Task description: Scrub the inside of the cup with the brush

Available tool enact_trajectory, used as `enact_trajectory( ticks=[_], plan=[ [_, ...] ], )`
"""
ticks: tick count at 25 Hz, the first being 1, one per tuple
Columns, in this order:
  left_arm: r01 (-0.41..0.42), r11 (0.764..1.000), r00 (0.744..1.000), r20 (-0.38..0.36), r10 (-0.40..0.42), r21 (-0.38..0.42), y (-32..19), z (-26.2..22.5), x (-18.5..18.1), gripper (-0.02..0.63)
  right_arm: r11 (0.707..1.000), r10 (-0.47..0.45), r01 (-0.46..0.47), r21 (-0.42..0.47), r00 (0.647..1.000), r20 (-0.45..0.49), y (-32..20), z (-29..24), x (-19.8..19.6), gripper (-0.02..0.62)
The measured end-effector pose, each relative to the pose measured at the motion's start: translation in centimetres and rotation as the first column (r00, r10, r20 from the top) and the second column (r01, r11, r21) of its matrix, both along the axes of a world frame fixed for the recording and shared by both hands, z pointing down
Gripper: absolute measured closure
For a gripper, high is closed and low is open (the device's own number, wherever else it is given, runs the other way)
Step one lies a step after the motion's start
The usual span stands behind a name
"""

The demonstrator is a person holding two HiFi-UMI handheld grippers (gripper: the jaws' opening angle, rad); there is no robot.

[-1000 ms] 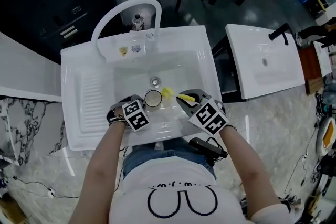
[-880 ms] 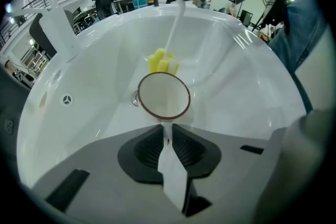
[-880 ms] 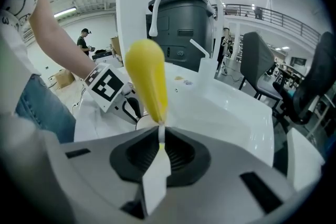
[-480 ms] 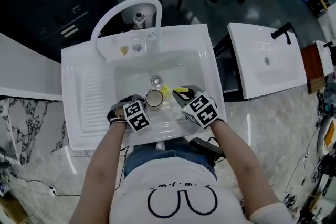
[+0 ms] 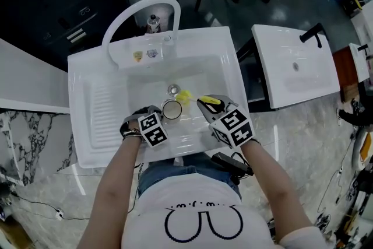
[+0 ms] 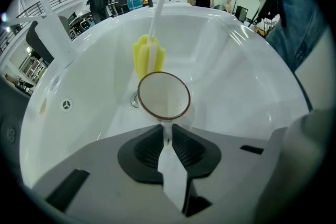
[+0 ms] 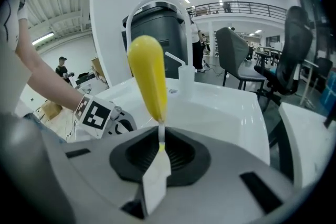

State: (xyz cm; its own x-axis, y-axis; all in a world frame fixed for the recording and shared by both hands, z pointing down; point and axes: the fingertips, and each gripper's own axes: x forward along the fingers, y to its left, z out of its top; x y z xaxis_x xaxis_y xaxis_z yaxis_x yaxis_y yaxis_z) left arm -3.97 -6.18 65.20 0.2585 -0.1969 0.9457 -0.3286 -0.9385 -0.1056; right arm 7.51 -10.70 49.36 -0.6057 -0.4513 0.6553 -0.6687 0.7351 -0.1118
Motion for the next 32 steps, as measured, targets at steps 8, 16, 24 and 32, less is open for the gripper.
enact_trajectory(
  ticks=[8, 16, 24, 32],
  plan=[
    [0.002, 1.0, 1.0, -0.001, -0.002, 0.002, 0.0, -0.1, 0.0, 0.543, 0.955, 0.237, -0.226, -0.193, 0.971, 0.032, -0.9, 4.1, 0.1, 0.554],
    [-0.007, 1.0, 1.0, 0.01, 0.007, 0.002, 0.0, 0.0, 0.0, 0.543, 0.925, 0.158, -0.181, -0.333, 0.983, -0.094, 1.1, 7.5, 0.6, 0.549],
    [-0.018, 1.0, 1.0, 0.023, 0.017, 0.017, 0.0, -0.1, 0.3, 0.541, 0.887, 0.317, -0.291, -0.359, 0.948, 0.016, -0.1, 5.2, 2.4, 0.557],
    [-0.016, 1.0, 0.999, 0.048, 0.015, 0.019, 0.1, 0.0, 0.4, 0.543, 0.894, 0.339, -0.292, -0.34, 0.937, 0.086, 1.6, 0.5, 1.7, 0.555]
  ],
)
